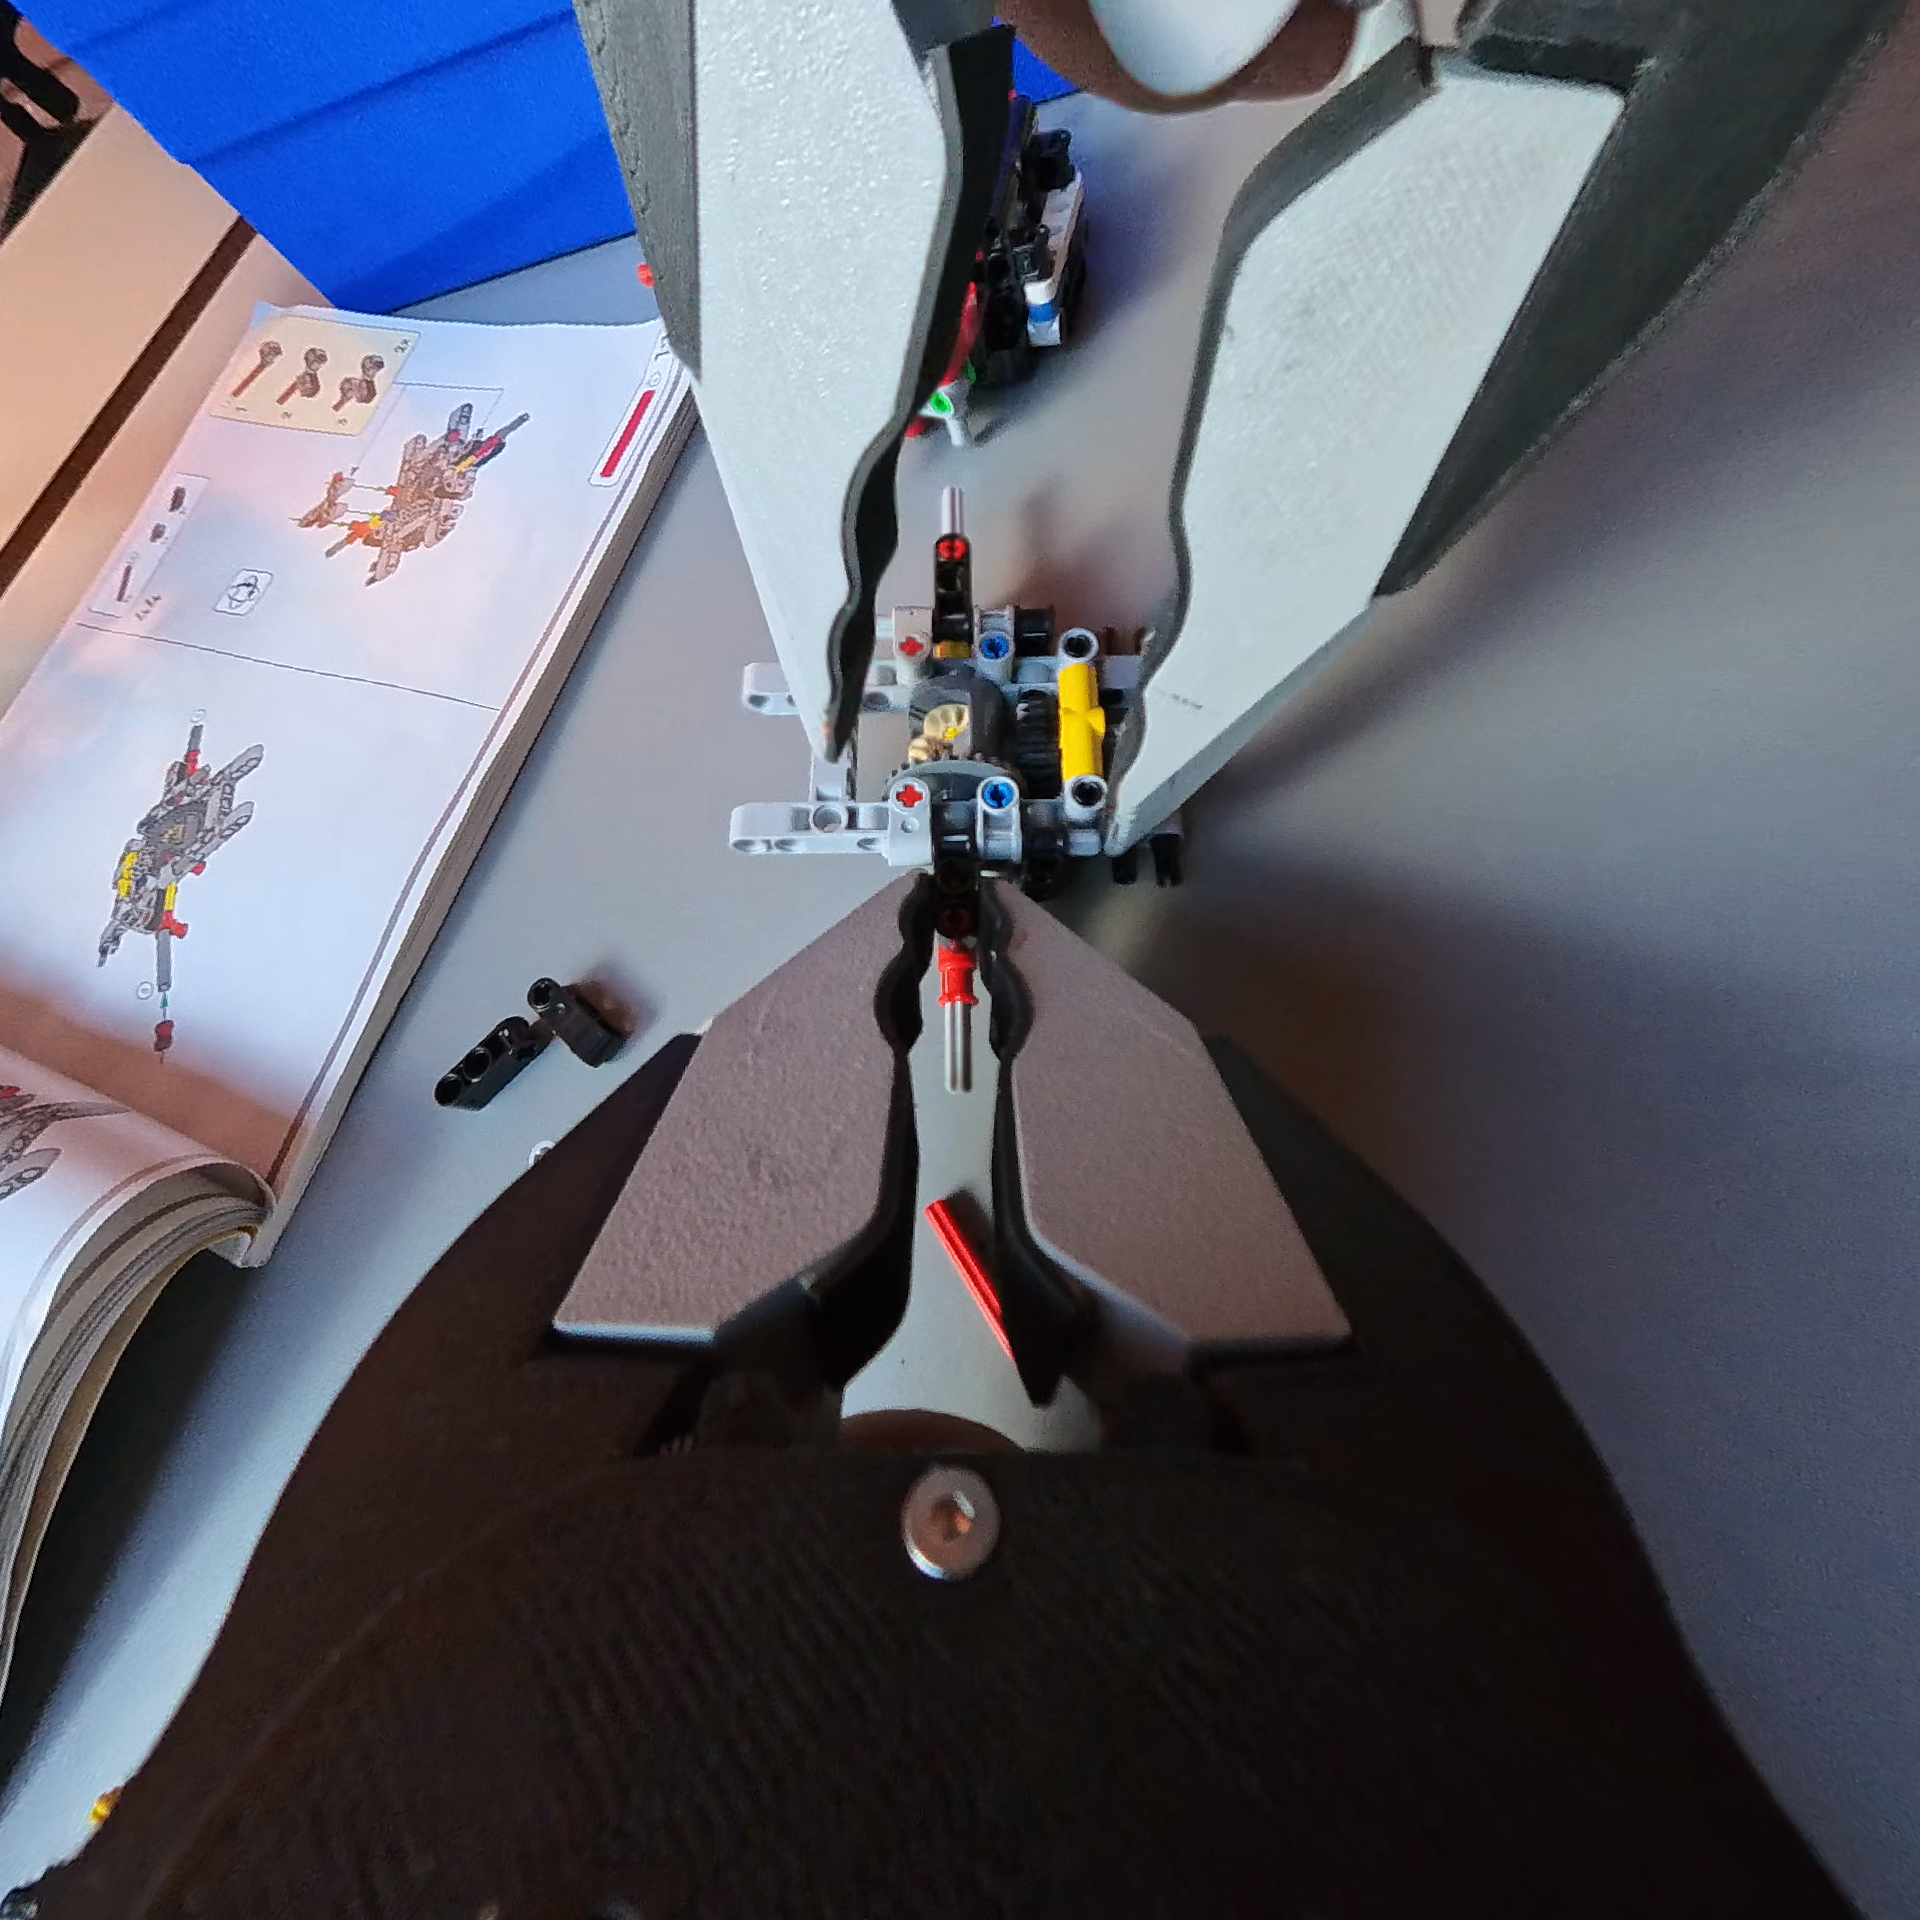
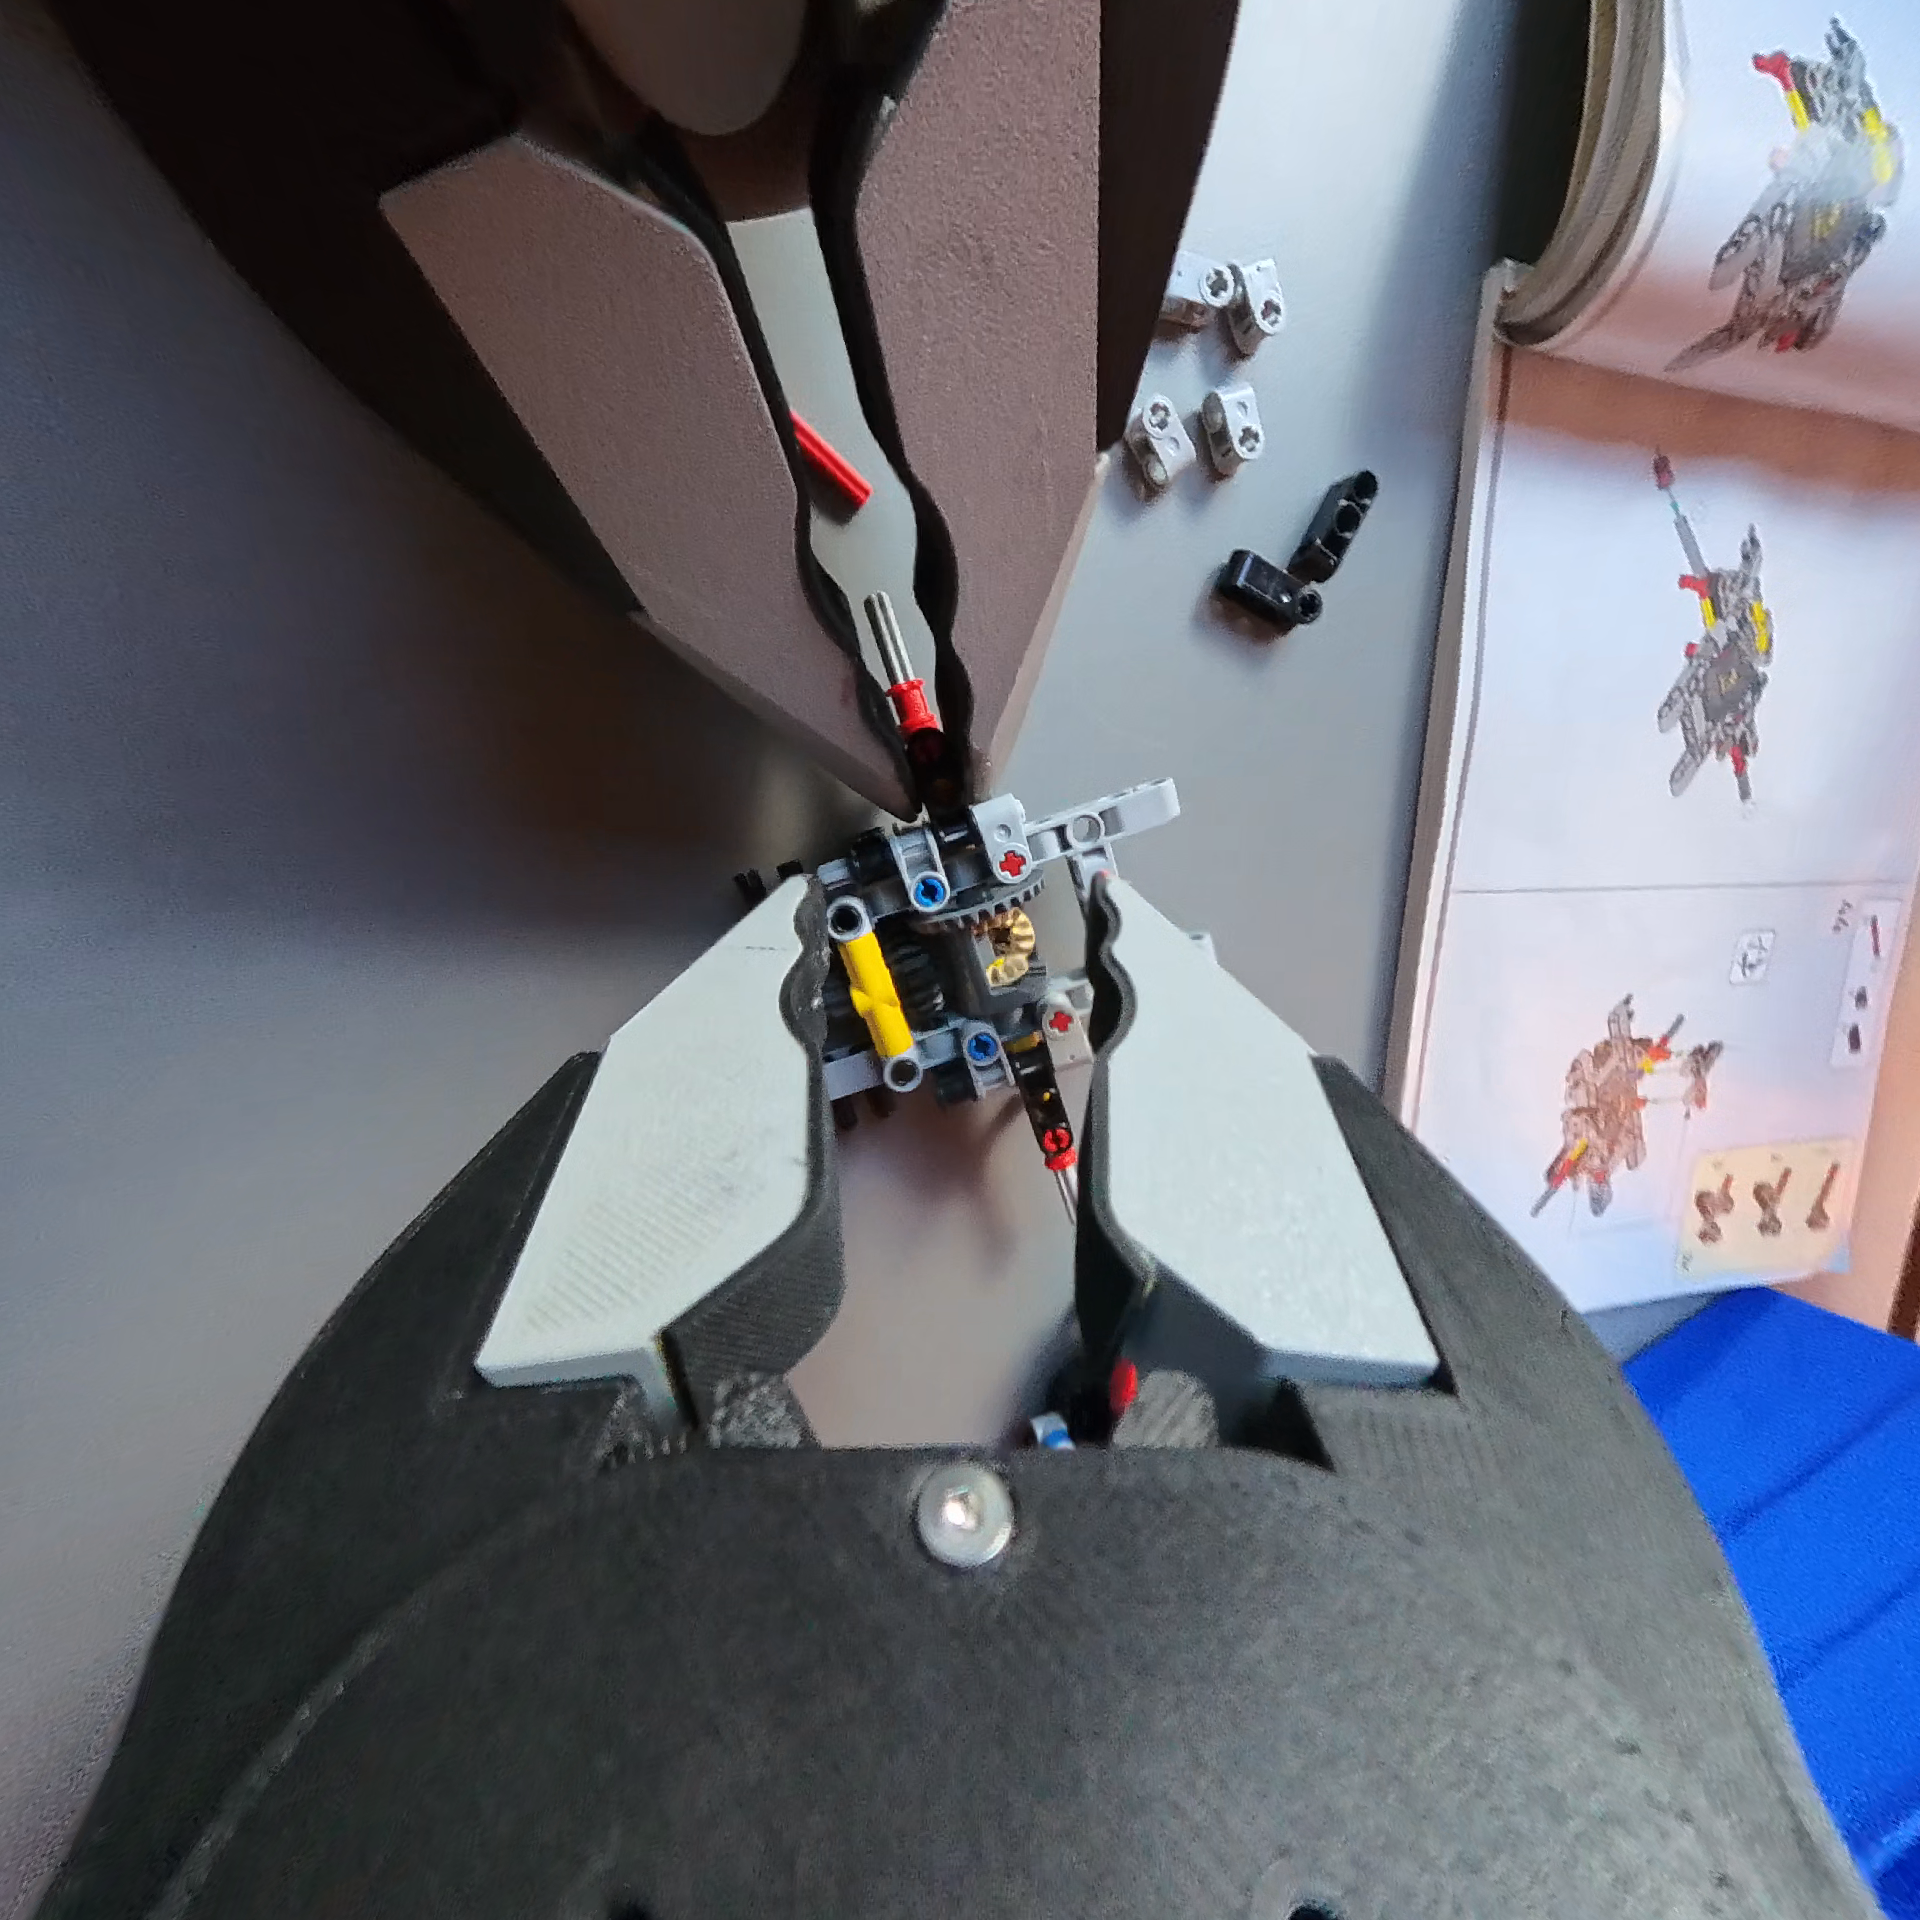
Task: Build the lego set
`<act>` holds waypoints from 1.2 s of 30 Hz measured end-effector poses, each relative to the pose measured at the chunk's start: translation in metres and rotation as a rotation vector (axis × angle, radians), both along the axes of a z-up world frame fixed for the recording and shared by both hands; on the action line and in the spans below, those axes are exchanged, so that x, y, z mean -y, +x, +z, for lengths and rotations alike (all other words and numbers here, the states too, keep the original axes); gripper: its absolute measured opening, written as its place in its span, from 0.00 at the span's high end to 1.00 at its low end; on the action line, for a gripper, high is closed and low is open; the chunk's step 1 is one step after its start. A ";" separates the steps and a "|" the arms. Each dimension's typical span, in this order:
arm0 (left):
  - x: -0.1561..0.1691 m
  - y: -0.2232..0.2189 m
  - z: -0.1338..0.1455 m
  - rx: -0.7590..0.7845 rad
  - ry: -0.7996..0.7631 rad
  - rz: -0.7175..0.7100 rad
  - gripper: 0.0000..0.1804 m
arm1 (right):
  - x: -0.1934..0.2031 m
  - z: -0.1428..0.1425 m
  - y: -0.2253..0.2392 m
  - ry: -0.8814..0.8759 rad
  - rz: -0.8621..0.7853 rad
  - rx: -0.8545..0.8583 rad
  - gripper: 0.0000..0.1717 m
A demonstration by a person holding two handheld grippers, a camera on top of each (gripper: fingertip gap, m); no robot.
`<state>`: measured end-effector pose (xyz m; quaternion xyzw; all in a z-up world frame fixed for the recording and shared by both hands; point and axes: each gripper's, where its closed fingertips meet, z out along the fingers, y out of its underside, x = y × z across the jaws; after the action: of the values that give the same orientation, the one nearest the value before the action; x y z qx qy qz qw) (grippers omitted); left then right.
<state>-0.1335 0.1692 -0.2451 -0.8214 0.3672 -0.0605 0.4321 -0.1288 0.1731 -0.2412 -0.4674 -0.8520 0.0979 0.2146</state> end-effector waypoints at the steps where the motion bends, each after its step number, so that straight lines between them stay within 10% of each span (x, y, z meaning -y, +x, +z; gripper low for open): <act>1: 0.000 0.000 0.000 0.003 -0.002 0.001 0.97 | 0.001 -0.001 0.000 -0.027 0.011 -0.006 0.73; 36: 0.005 -0.002 -0.001 -0.005 -0.009 0.035 0.97 | 0.011 -0.005 0.000 -0.293 -0.050 0.027 0.77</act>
<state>-0.1358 0.1647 -0.2463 -0.8299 0.3534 -0.0525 0.4285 -0.1285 0.1624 -0.2465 -0.5160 -0.8195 0.2096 0.1347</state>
